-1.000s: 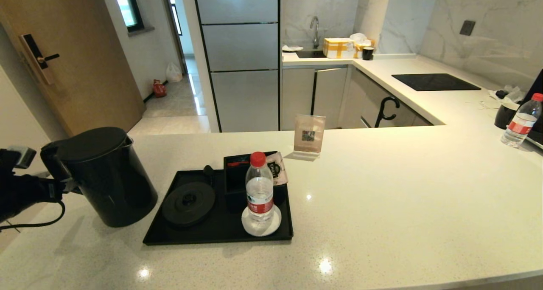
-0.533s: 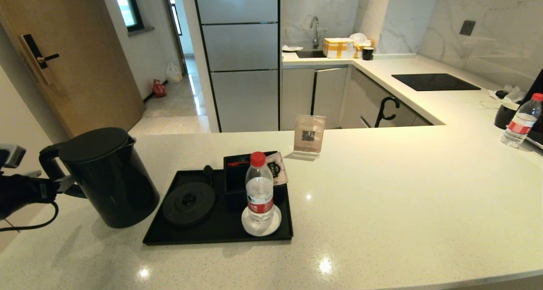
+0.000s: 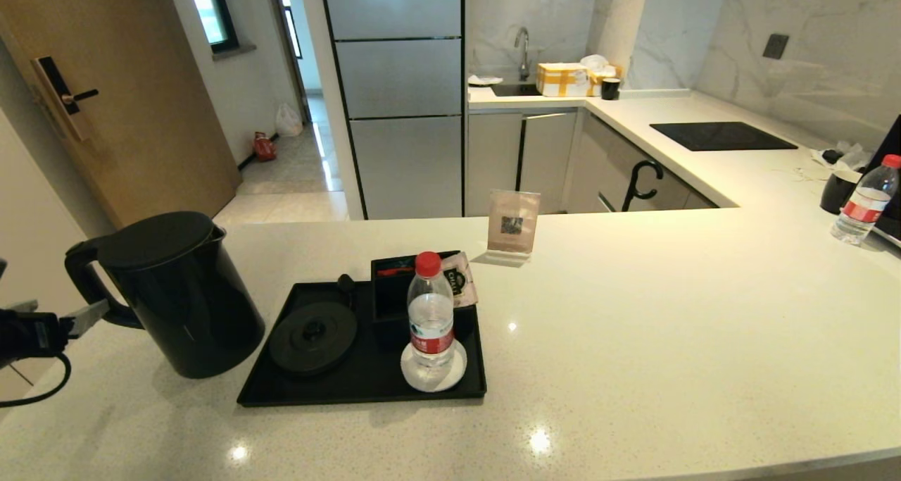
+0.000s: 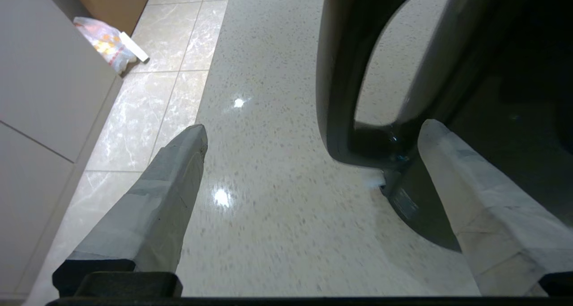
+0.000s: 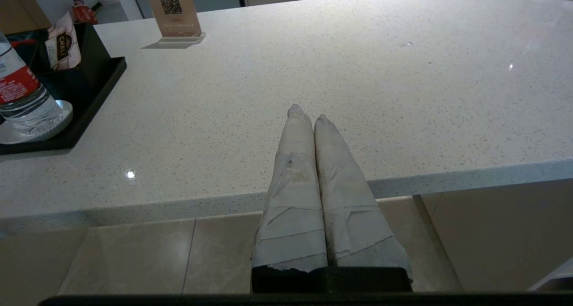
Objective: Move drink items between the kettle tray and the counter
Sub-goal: Place it on the left, then pick up the bottled water
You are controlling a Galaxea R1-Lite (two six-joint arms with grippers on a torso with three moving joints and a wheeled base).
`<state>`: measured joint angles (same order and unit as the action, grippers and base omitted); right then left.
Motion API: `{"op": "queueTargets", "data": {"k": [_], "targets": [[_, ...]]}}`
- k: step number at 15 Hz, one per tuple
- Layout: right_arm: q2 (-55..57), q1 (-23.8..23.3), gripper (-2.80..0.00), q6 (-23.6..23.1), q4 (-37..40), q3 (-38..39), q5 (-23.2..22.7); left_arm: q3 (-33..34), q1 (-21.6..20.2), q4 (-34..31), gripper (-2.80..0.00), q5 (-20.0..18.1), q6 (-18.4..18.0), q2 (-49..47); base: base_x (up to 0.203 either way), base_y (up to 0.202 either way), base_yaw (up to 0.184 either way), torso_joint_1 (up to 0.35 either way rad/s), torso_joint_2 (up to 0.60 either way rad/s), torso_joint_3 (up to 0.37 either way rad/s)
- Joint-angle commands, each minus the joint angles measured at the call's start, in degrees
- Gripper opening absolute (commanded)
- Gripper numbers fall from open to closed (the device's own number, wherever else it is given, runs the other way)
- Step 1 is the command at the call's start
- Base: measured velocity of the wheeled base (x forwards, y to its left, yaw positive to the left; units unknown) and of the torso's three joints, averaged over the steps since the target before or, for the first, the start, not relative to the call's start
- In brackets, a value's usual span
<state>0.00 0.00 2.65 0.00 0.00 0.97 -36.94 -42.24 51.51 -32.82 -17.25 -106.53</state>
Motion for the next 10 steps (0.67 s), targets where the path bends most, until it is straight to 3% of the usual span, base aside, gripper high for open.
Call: {"op": "queueTargets", "data": {"k": [1, 2, 3, 6, 8, 10], "targets": [[0.09, 0.00, -2.80, -0.01, 0.00, 0.09, 0.00, 3.06, -1.40, 0.29, 0.00, -0.54, 1.09, 6.03, 0.000, 0.000, 0.000, 0.000, 0.00, 0.000], [0.09, 0.00, -2.80, -0.01, 0.00, 0.09, 0.00, 4.71, -1.82, 0.10, 0.00, -0.67, 2.08, 8.99, 0.000, 0.000, 0.000, 0.000, 0.00, 0.000], [0.09, 0.00, -2.80, -0.01, 0.00, 0.09, 0.00, 6.08, -2.17, -0.25, -2.80, -0.72, 3.02, 10.88, 0.000, 0.000, 0.000, 0.000, 0.00, 0.000], [0.09, 0.00, -2.80, -0.01, 0.00, 0.09, 0.00, 9.09, -2.87, -3.97, -2.80, -0.54, 6.81, 17.38, 0.000, 0.000, 0.000, 0.000, 0.00, 0.000], [0.09, 0.00, -2.80, -0.01, 0.00, 0.09, 0.00, 7.54, -2.90, -15.39, -2.80, -0.47, 10.91, 26.11, 0.000, 0.000, 0.000, 0.000, 0.00, 0.000], [0.09, 0.00, -2.80, -0.01, 0.00, 0.00, 0.00, 2.94, -2.88, -34.10, -2.80, -0.54, 16.15, 40.87, 0.000, 0.000, 0.000, 0.000, 0.00, 0.000]]}}
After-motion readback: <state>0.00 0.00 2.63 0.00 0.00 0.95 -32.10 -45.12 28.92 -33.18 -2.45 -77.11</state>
